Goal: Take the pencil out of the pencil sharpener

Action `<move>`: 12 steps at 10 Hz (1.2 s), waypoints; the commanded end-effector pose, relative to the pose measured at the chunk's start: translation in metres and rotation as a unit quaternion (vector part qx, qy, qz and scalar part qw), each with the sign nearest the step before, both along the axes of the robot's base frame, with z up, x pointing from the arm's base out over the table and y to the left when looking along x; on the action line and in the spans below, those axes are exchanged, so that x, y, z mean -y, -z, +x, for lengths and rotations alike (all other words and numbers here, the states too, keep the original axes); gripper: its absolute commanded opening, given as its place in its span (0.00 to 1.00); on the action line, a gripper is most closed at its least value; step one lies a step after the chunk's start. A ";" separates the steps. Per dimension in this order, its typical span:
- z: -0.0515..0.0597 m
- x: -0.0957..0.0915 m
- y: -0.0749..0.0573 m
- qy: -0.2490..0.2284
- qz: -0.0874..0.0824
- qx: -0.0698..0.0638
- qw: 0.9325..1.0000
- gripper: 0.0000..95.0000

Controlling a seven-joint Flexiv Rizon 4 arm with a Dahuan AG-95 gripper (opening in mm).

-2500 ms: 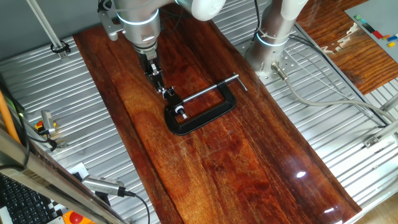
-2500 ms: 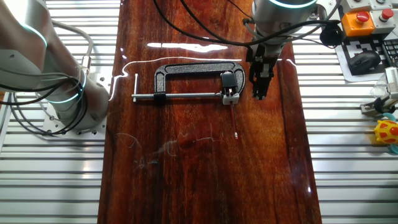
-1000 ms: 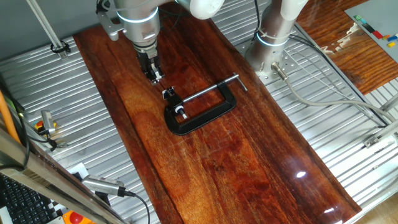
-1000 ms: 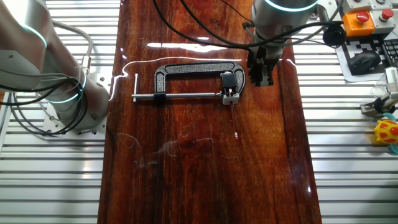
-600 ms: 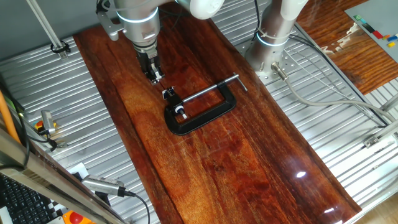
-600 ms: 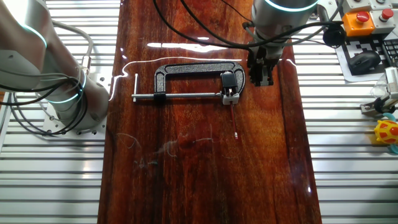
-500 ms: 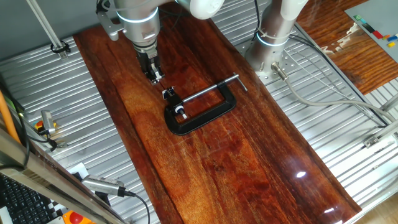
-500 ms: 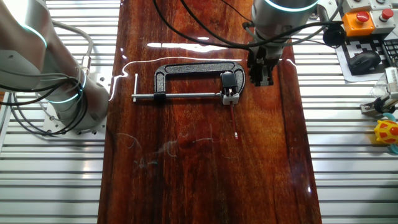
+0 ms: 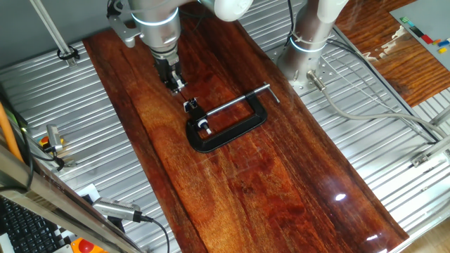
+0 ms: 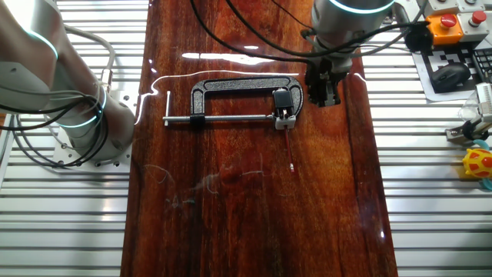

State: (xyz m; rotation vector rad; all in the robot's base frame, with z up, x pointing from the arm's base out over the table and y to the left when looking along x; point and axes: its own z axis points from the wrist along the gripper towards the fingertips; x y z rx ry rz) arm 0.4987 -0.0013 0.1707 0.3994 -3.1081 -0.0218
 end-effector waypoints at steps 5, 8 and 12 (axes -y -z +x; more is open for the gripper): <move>0.000 -0.001 0.000 -0.457 -0.050 -0.016 0.888 0.00; 0.000 -0.001 0.000 -0.489 -0.047 -0.018 0.871 0.00; 0.000 -0.001 0.000 -0.497 -0.044 -0.015 0.867 0.00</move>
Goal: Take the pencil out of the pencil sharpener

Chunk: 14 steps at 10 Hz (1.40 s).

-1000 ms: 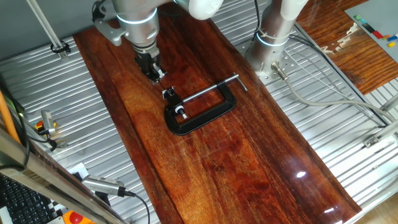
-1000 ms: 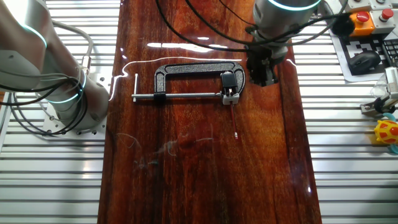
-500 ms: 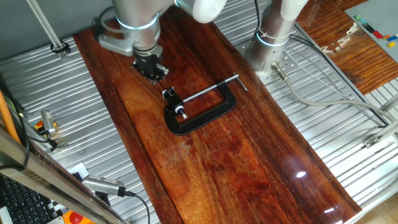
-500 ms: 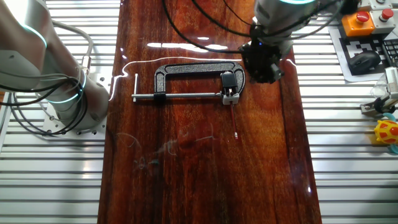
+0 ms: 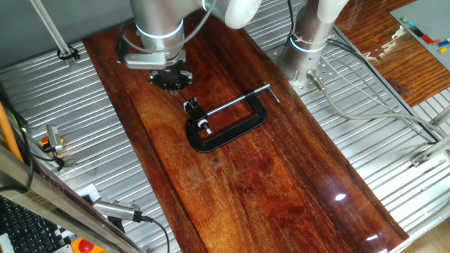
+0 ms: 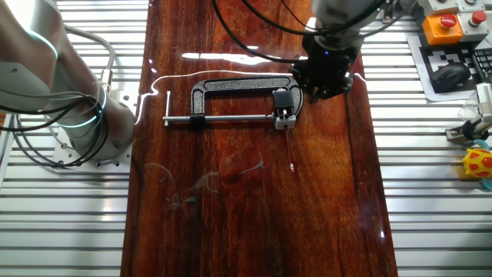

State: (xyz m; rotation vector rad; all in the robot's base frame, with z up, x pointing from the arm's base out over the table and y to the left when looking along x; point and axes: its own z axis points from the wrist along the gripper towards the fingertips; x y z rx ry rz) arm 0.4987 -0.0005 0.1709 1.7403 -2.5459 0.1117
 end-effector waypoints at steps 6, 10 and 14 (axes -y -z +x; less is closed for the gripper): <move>-0.002 0.018 0.000 -0.089 0.001 -0.004 0.996 0.00; -0.001 0.040 0.016 -0.100 0.017 -0.005 0.995 0.00; 0.001 0.019 0.013 -0.085 0.012 -0.003 0.996 0.00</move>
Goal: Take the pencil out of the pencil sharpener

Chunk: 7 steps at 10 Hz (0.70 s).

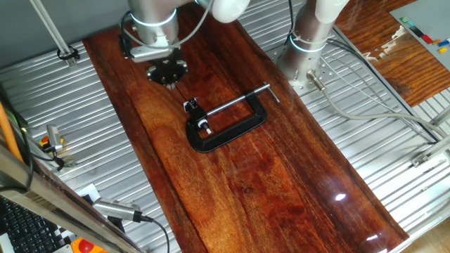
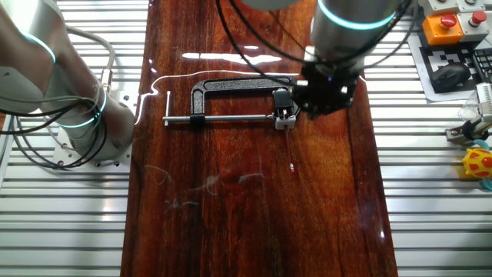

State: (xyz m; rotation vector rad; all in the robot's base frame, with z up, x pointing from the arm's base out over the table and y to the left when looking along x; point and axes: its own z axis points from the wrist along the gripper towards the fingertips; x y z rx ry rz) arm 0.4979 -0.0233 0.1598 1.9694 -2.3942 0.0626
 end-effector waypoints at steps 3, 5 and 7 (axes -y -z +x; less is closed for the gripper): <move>0.002 -0.004 0.002 0.072 0.005 0.013 0.997 0.00; 0.002 -0.004 0.002 0.087 0.015 0.016 0.996 0.00; 0.002 -0.004 0.002 0.054 0.005 0.013 0.998 0.00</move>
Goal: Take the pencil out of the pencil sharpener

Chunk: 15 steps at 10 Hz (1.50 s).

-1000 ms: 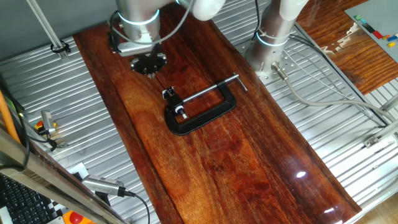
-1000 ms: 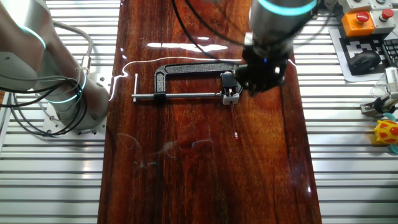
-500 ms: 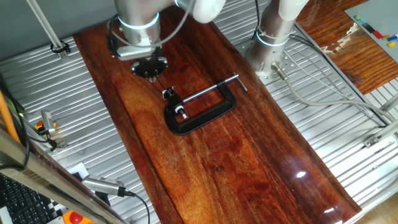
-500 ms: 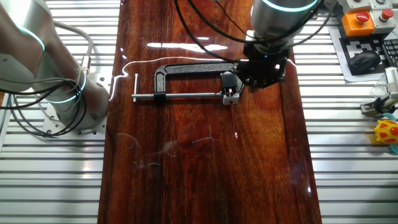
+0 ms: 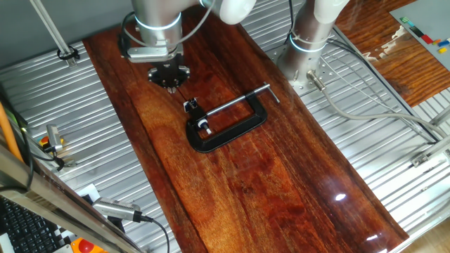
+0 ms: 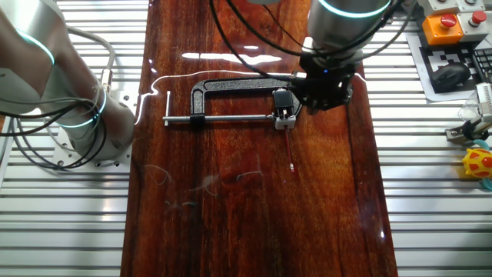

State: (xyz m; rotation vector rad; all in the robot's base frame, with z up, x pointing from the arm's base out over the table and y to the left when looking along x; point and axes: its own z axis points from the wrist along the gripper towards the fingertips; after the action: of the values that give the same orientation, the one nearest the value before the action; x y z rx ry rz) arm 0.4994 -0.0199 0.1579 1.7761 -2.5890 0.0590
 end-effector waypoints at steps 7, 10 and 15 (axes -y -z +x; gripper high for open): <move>-0.022 0.028 0.017 -0.149 -0.032 -0.014 0.988 0.40; -0.023 0.075 0.033 -0.177 -0.014 -0.008 0.984 0.40; -0.023 0.075 0.033 -0.139 -0.001 -0.006 0.990 0.40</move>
State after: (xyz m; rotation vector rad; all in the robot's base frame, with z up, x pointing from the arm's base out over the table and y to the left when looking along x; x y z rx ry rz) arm 0.4770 -0.0951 0.1240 2.2066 -2.2455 0.0356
